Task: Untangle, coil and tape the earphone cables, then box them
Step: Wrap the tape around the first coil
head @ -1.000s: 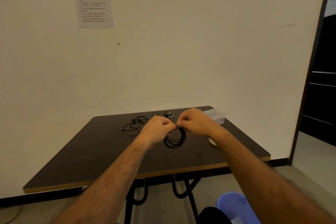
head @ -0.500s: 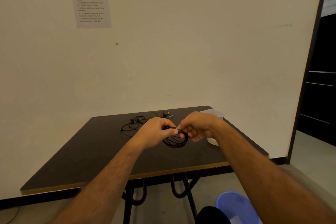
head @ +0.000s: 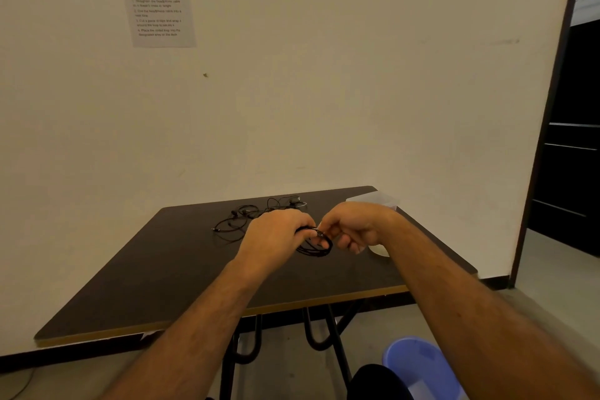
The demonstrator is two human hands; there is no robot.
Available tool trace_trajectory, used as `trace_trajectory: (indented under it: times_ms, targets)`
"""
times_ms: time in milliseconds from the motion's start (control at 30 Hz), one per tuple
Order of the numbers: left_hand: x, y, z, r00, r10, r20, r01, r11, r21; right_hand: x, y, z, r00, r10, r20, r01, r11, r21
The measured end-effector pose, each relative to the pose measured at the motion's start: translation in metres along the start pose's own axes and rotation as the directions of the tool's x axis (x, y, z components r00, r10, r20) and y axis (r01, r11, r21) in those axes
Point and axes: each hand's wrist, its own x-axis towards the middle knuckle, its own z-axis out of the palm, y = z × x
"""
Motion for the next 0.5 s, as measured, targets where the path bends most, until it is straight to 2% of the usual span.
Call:
trace_trajectory:
  times_ms: [233, 500]
  targets:
    - [-0.0009, 0.0038, 0.0031, 0.999, 0.004, -0.049, -0.003, 0.999, 0.036, -0.0003, 0.0002, 0.0005, 1.000, -0.004, -0.022, 0.005, 1.000, 0.015]
    - [-0.0047, 0.0000, 0.0070, 0.998, -0.019, -0.063, 0.014, 0.997, -0.080, -0.0023, 0.0021, 0.0010, 0.997, -0.075, -0.023, 0.076, 0.995, 0.058]
